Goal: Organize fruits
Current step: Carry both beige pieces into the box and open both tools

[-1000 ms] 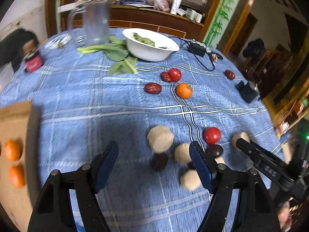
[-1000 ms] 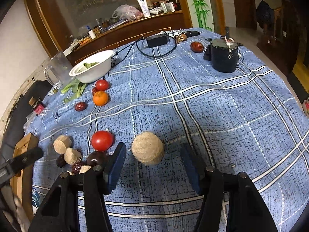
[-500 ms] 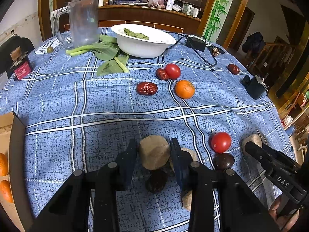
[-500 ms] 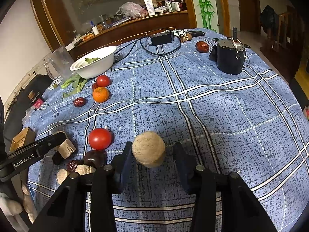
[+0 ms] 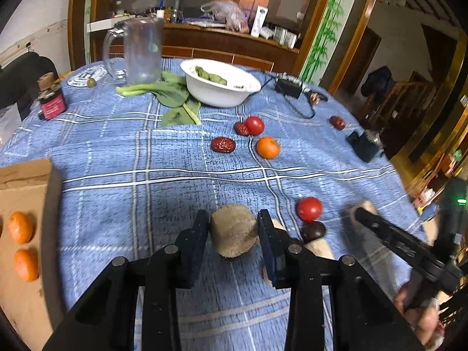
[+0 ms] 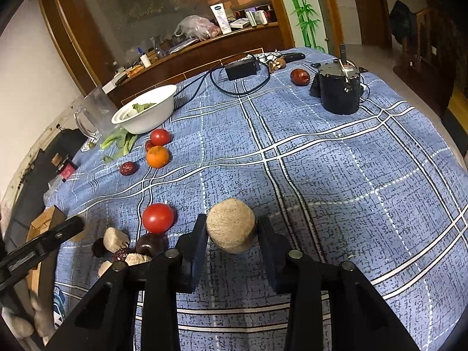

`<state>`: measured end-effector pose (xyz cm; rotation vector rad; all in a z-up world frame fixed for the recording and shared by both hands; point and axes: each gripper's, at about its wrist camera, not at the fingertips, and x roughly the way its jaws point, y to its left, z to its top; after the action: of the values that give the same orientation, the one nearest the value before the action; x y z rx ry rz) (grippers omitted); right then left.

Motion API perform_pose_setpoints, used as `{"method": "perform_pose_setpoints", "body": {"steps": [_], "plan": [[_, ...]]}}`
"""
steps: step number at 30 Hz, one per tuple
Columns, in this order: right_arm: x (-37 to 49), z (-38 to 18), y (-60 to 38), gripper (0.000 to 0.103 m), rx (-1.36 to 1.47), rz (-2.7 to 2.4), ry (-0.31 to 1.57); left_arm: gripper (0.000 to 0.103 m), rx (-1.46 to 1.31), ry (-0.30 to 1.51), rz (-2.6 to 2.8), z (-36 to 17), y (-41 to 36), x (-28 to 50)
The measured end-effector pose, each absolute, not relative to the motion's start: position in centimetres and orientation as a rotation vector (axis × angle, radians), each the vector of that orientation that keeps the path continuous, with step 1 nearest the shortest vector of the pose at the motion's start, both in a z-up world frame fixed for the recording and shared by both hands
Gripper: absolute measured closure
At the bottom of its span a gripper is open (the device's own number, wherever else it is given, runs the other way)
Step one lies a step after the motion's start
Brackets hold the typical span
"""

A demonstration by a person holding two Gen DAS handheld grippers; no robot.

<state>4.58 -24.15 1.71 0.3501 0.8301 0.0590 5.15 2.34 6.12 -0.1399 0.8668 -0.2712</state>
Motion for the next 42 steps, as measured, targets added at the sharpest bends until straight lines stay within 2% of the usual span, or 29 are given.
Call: {"method": "perform_pose_setpoints", "body": {"steps": [6,14,25,31,42], "plan": [[4.0,1.7,-24.1,0.067,0.362,0.056,0.829,0.070,-0.241,0.826,-0.244,7.9,6.5,0.3],[1.5,3.7,-21.6,0.067,0.378,0.108,0.807,0.070,-0.391,0.777,-0.064,8.6,17.4,-5.8],[-1.1,7.8,-6.6,0.066,0.239,0.413,0.833,0.069,-0.471,0.708,0.114,8.7,27.1,-10.2],[-1.1,8.3,2.8,0.065,0.142,0.576,0.884,0.069,-0.415,0.786,0.151,8.1,29.8,-8.4],[0.9,4.1,13.3,0.065,-0.019,0.653,0.999,0.069,-0.313,0.949,0.172,5.3,31.6,-4.0]]}}
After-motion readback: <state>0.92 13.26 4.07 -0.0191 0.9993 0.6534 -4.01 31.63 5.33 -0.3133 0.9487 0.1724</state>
